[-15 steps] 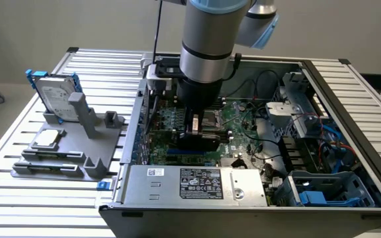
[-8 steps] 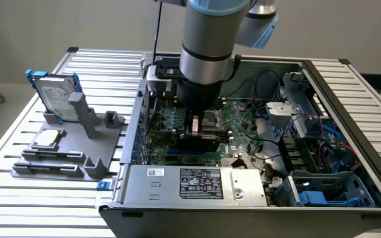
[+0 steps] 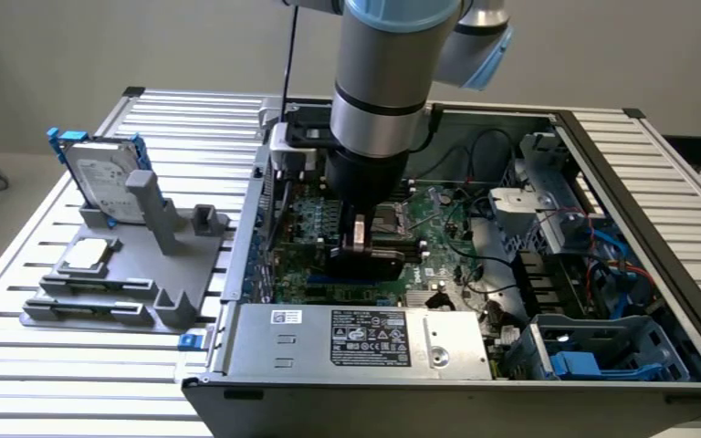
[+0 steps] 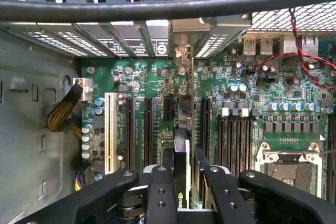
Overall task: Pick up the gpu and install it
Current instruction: 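Insert the gpu into the slot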
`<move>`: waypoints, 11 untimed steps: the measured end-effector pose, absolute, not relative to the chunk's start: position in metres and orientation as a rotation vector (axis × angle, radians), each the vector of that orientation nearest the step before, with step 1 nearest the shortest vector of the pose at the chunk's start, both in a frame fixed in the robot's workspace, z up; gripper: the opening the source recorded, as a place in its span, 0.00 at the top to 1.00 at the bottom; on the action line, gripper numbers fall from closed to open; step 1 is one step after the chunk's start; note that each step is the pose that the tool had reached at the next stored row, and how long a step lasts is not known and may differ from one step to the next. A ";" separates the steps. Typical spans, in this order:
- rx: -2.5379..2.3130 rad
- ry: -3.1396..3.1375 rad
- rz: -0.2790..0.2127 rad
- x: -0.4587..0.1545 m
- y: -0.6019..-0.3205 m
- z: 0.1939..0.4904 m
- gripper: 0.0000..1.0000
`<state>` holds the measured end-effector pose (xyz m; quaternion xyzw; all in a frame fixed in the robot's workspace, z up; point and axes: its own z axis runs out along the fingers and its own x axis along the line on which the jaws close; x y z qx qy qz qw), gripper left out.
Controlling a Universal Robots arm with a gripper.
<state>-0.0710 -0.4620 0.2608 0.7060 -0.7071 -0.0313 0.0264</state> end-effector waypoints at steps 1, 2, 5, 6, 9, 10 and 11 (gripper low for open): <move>2.181 -2.185 -0.097 -0.071 -0.462 0.261 0.73; 2.181 -2.185 -0.097 -0.071 -0.462 0.260 0.73; 2.181 -2.185 -0.097 -0.071 -0.462 0.260 0.73; 2.181 -2.185 -0.097 -0.071 -0.462 0.259 0.73; 2.181 -2.185 -0.098 -0.071 -0.462 0.259 0.73; 2.181 -2.185 -0.098 -0.071 -0.462 0.258 0.73; 2.181 -2.185 -0.098 -0.071 -0.462 0.258 0.73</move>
